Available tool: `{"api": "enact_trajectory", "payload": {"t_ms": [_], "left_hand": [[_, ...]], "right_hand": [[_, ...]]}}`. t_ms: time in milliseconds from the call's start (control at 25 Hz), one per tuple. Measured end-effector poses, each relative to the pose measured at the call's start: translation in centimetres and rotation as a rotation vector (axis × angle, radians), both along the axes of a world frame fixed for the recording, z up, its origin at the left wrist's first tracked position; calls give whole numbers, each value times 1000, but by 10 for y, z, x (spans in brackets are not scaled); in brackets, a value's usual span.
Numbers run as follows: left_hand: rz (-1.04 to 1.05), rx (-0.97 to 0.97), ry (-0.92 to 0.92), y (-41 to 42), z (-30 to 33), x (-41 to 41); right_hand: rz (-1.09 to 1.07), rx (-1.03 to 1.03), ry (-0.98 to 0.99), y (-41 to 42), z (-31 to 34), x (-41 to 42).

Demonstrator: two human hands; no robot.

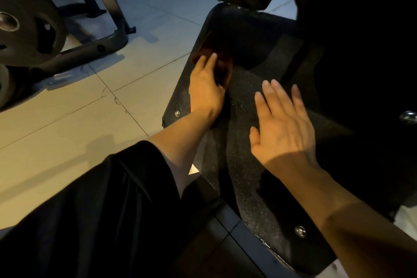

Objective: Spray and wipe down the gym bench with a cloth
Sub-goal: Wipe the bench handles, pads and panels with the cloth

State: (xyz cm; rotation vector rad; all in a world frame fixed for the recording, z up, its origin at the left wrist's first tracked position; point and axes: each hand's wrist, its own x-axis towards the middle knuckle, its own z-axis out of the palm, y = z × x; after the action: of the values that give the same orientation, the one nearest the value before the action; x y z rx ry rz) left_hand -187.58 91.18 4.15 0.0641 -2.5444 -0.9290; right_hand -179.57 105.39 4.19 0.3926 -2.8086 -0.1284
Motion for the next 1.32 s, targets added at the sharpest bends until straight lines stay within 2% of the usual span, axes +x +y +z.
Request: {"api": "enact_trajectory", "payload": {"t_ms": [80,400,560,760,880,960,1080,1160,1320], "left_hand": [[30,81,30,23,12,-3],[-213,79,132,92,29,31],[-376,136,192,128,26,65],[-503,-24,203,179,23,114],[-612,-140,204,170,18,128],[-600,-177,179,145,7,126],[-399,-89,72,118,-9,122],[-312,-54,67,128,-8,129],[-536,-194,207,144,-6,141]], "right_hand": [[-23,12,55,11,-5,5],[-72,-118,245,70,-17,47],[-120,-121,251,94,-28,82],[-188,-131,247,113,-36,121],[-204,-146,275,114,-42,126],[-233,-142,279,111,-43,126],[-298,-88,241,107,-41,127],[-313,-70,228,106,-40,127],[-314,-118,293,103,-40,122]]}}
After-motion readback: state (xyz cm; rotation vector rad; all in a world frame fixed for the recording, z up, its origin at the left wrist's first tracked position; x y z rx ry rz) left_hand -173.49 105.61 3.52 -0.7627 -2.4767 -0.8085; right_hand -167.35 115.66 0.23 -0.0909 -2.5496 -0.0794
